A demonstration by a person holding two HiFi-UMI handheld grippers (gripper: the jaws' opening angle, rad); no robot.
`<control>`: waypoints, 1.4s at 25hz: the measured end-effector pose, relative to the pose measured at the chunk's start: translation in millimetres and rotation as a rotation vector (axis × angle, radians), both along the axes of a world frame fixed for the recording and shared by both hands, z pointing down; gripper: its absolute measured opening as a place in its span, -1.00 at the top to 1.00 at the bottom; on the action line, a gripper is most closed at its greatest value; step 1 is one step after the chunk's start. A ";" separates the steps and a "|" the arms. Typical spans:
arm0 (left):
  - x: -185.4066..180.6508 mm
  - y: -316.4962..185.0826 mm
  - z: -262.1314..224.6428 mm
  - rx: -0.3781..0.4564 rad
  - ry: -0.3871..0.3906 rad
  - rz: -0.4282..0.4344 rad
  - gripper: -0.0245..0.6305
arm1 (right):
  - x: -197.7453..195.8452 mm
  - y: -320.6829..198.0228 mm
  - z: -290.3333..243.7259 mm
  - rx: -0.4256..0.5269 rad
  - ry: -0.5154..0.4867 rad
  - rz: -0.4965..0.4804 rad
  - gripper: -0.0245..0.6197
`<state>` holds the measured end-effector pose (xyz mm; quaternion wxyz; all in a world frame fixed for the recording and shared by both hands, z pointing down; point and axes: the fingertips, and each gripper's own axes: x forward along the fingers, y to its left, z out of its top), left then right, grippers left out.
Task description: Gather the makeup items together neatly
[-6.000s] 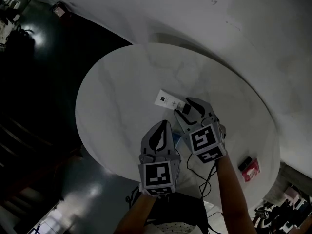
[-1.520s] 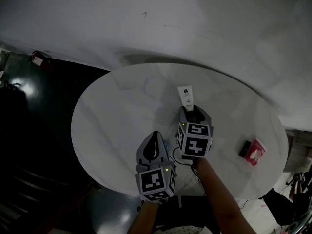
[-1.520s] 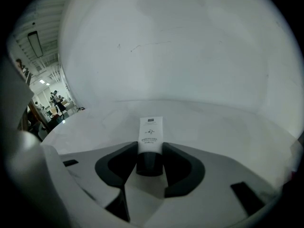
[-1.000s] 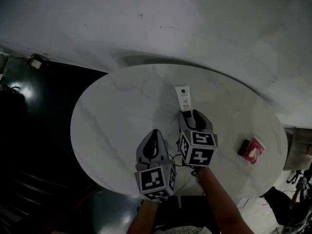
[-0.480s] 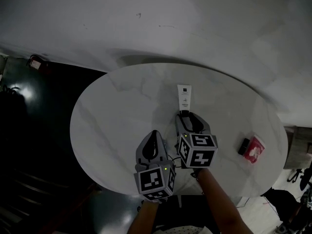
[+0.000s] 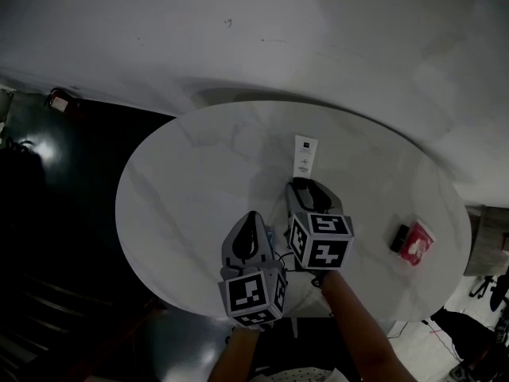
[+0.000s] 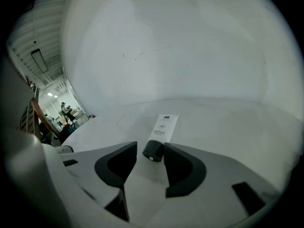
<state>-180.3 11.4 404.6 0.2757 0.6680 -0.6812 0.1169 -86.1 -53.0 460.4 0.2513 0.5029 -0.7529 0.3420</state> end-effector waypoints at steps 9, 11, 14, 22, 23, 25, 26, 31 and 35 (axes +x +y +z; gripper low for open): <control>0.3 1.0 0.0 0.004 -0.002 0.000 0.82 | 2.9 -1.0 -2.4 0.015 0.003 -0.001 0.31; -1.2 1.8 -1.0 0.001 -0.004 -0.005 0.82 | 5.1 -1.3 -5.7 0.020 0.003 0.002 0.31; -2.4 4.8 -3.0 -0.004 -0.006 -0.010 0.82 | 9.8 -1.1 -13.4 0.031 -0.006 0.016 0.31; 6.8 25.4 2.9 -0.037 -0.018 0.022 0.81 | 22.2 13.5 -14.6 0.029 -0.037 0.039 0.31; 9.0 28.7 3.6 -0.040 -0.022 0.029 0.77 | 23.4 16.6 -13.9 0.027 -0.044 0.040 0.31; 12.0 35.1 4.4 -0.045 -0.029 0.034 0.77 | 25.4 23.4 -13.2 0.022 -0.056 0.041 0.31; 12.9 38.1 4.6 -0.048 -0.031 0.033 0.75 | 26.3 26.8 -13.4 0.020 -0.060 0.041 0.31; 19.7 50.9 8.1 -0.063 -0.034 0.028 0.58 | 33.8 44.0 -16.5 0.031 -0.069 0.049 0.32; 28.8 62.2 10.4 -0.076 -0.033 0.035 0.56 | 45.7 58.9 -21.8 0.054 -0.072 0.069 0.56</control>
